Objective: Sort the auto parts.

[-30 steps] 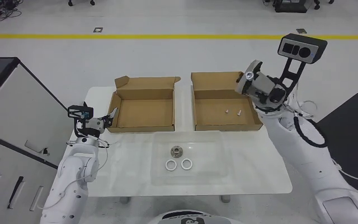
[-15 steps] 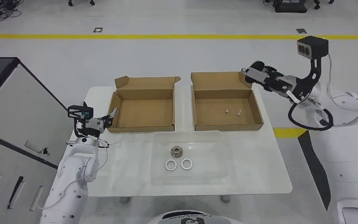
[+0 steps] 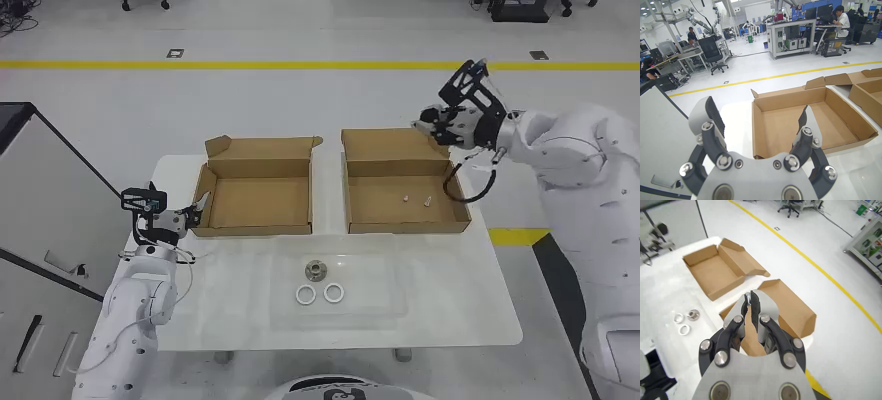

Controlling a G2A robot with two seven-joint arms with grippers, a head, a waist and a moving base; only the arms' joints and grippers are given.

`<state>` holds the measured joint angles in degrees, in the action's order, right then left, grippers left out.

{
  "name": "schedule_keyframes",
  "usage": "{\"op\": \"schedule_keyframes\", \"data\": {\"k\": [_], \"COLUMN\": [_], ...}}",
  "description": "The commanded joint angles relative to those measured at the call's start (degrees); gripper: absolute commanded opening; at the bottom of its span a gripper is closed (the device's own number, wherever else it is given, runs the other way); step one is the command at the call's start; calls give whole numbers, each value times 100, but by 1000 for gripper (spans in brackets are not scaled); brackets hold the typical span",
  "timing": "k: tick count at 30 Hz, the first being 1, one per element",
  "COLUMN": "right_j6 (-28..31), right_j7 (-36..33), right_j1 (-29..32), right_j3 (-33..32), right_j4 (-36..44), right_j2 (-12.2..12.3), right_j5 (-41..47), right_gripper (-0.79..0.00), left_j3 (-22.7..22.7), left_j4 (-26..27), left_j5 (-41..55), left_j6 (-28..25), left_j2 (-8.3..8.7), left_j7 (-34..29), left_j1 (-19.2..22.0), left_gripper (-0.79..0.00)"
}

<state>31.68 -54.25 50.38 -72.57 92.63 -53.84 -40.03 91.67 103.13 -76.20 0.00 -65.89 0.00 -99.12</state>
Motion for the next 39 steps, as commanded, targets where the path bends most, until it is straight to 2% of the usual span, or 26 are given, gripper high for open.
{"op": "schedule_keyframes", "data": {"k": [1,10,18,26,39], "right_j6": [-8,-31,-317,-300,-119], "right_j7": [125,488,852,910,823], "right_j1": [-164,-664,-909,-1025,-1101], "right_j3": [341,1556,2357,2959,3466], "right_j4": [-182,-938,-1617,-2364,-3138], "right_j2": [-45,-245,-490,-791,-1135], "right_j5": [-570,-2609,-3440,-3233,-2960], "right_gripper": [-785,-785,-785,-785,-785], "left_j3": [0,0,0,0,0], "left_j4": [0,0,0,0,0], "left_j5": [0,0,0,0,0], "left_j6": [0,0,0,0,0], "left_j2": [0,0,0,0,0], "left_j7": [0,0,0,0,0], "left_j1": [0,0,0,0,0], "left_gripper": [0,0,0,0,0]}}
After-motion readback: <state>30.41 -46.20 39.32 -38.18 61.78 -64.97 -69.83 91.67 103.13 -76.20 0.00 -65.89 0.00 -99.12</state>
